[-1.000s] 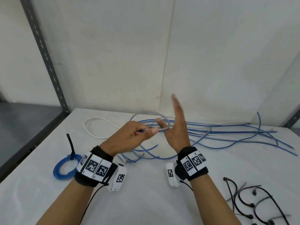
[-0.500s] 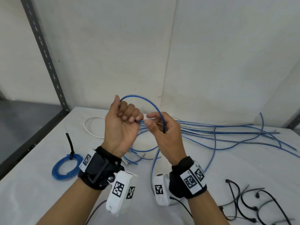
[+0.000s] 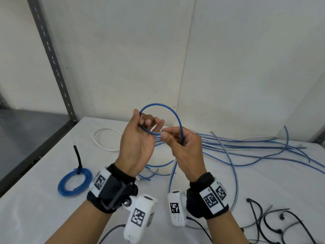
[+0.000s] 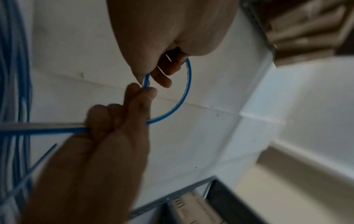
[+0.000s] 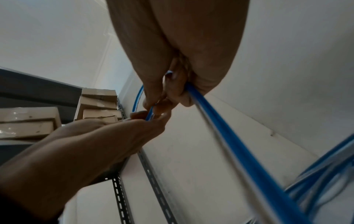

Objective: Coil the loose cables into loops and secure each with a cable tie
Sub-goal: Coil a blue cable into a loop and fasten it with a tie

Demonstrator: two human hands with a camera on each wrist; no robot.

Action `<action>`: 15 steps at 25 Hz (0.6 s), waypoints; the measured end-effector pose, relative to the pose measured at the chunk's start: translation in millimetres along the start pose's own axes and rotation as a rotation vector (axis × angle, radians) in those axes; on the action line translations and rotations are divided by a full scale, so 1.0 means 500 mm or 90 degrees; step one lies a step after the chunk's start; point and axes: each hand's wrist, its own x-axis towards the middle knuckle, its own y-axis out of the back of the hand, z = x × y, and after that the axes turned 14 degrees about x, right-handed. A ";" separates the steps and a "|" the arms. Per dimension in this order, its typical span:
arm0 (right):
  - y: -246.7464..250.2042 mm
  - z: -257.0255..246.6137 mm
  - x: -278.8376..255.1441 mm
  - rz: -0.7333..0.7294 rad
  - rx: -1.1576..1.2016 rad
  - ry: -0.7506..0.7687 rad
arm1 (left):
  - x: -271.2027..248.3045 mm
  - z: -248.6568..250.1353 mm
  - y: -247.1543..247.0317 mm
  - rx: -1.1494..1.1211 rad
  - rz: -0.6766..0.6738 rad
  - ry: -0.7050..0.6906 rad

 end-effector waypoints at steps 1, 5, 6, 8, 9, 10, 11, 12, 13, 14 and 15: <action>-0.002 -0.001 0.000 0.016 0.008 0.013 | -0.001 -0.006 0.000 0.043 0.005 -0.010; 0.047 -0.018 0.017 -0.039 -0.075 0.021 | 0.004 0.014 0.018 0.399 -0.012 -0.081; 0.061 -0.023 0.019 -0.098 -0.140 0.000 | 0.003 0.026 0.027 0.521 -0.034 -0.133; 0.070 -0.030 0.015 -0.201 -0.288 -0.057 | -0.004 0.042 0.040 0.769 -0.115 -0.231; 0.066 -0.033 0.012 -0.236 -0.342 -0.083 | -0.007 0.044 0.043 0.870 -0.171 -0.257; 0.061 -0.034 0.009 -0.255 -0.371 -0.091 | -0.008 0.040 0.045 0.938 -0.220 -0.269; 0.056 -0.033 0.009 -0.251 -0.372 -0.079 | -0.008 0.034 0.047 0.971 -0.240 -0.271; 0.054 -0.033 0.010 -0.220 -0.342 -0.055 | -0.006 0.028 0.046 0.969 -0.226 -0.268; 0.055 -0.034 0.011 -0.177 -0.287 -0.037 | -0.004 0.022 0.047 0.923 -0.183 -0.255; 0.056 -0.035 0.013 -0.142 -0.230 -0.029 | 0.001 0.017 0.048 0.849 -0.131 -0.236; 0.057 -0.037 0.014 -0.125 -0.189 -0.031 | 0.004 0.014 0.049 0.769 -0.091 -0.216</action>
